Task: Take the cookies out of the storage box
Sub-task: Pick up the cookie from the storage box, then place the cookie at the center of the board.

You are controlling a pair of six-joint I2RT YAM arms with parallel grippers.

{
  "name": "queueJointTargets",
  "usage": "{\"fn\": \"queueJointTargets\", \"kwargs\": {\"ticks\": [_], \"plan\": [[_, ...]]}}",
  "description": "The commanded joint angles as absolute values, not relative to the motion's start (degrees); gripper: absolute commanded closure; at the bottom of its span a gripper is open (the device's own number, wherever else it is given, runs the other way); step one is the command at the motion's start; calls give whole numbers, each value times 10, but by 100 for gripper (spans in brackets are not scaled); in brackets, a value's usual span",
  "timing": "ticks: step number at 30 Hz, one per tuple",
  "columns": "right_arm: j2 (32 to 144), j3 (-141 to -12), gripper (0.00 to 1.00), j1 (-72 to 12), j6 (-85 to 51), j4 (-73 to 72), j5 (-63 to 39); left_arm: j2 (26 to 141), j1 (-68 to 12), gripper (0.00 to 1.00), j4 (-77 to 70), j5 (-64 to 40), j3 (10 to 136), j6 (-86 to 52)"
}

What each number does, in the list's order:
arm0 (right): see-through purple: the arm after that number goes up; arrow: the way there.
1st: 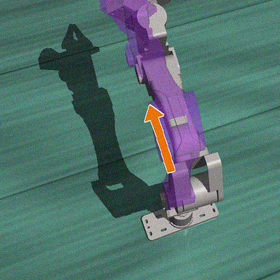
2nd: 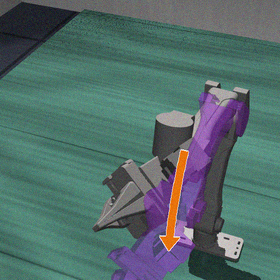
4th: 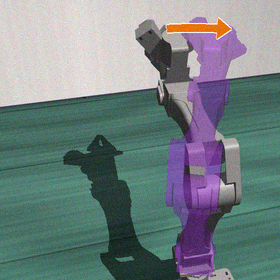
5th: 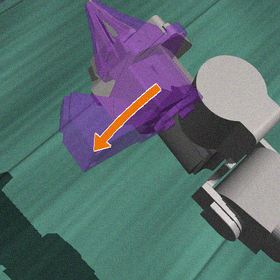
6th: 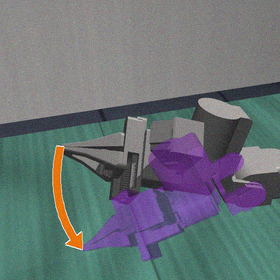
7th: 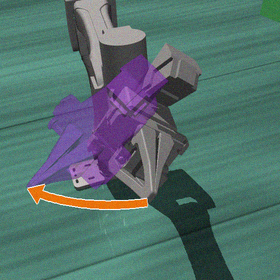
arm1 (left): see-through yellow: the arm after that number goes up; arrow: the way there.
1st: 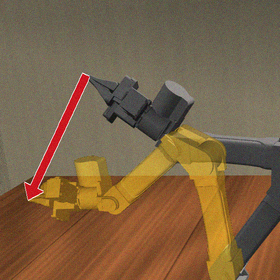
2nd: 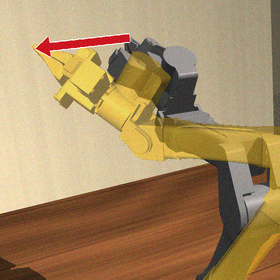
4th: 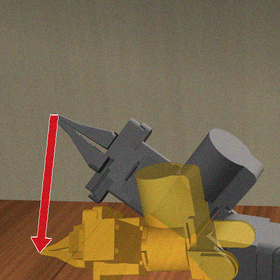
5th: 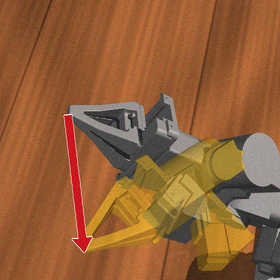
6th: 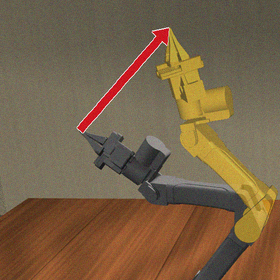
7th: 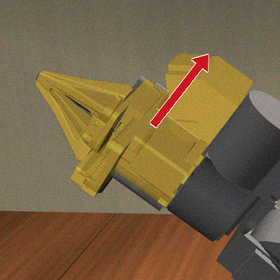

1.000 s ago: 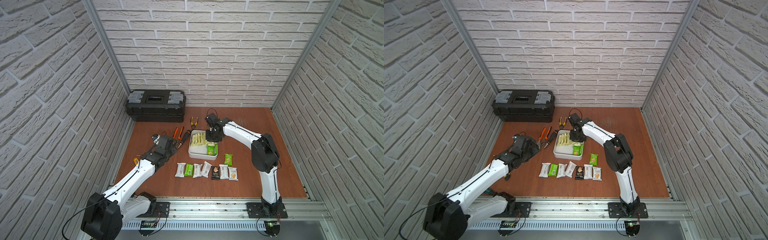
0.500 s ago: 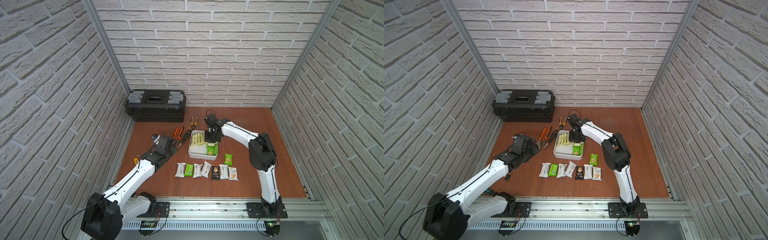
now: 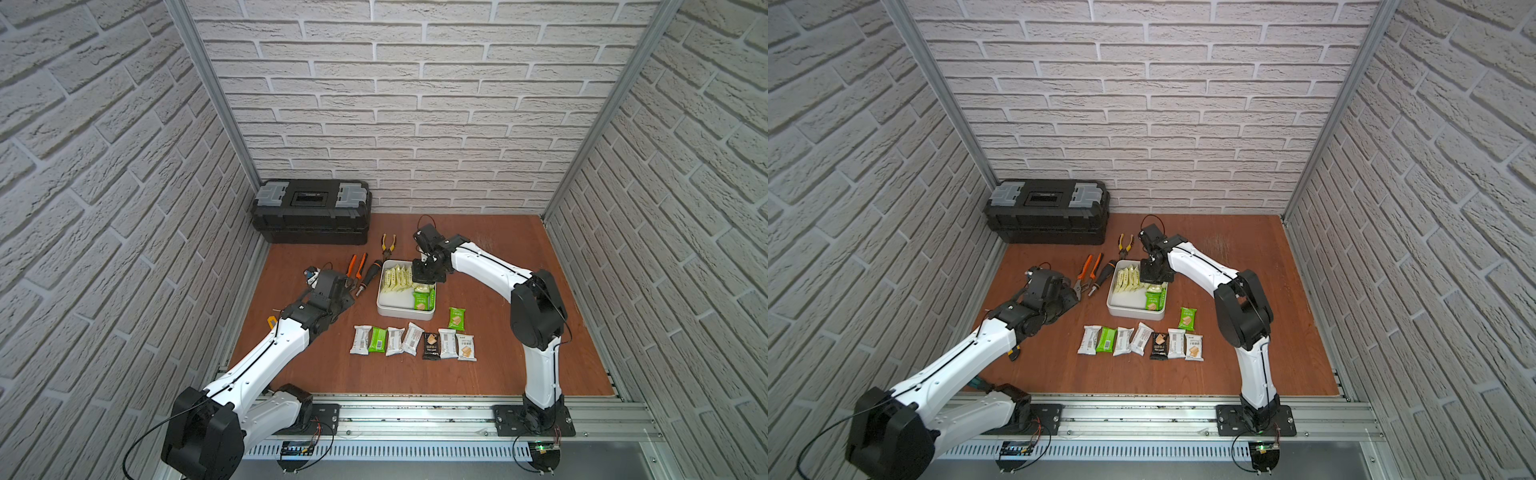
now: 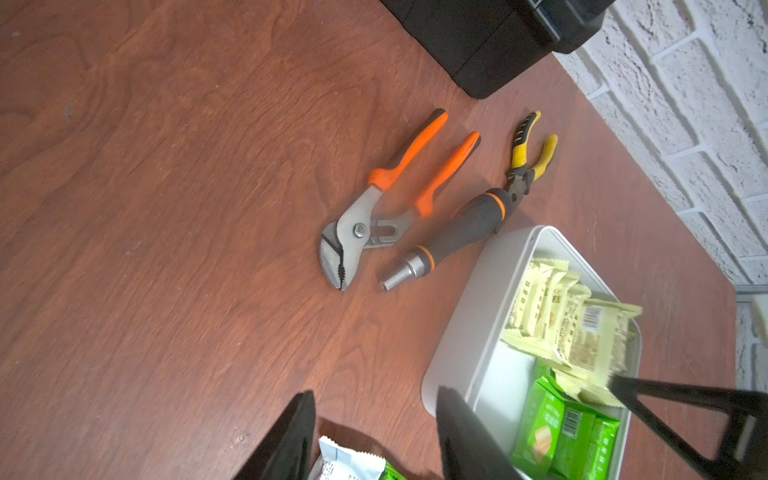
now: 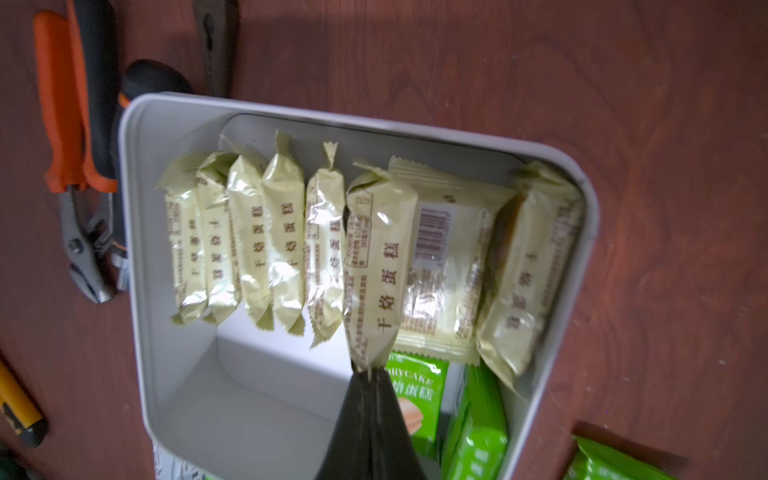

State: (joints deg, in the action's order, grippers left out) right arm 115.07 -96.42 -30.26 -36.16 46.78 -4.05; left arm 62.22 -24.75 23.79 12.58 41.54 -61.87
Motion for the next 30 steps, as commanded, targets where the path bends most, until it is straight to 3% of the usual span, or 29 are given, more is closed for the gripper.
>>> {"fn": "queueJointTargets", "kwargs": {"ticks": [1,17,30], "plan": [[1075,-942,98,-300,-356,475,-45,631,-245,47,238,122,431,-598],[897,-763,98,-220,-348,463,-71,684,-264,47,206,77,456,-566],[941,-652,98,-207,-336,345,-168,684,-267,47,210,66,463,-556]]}}
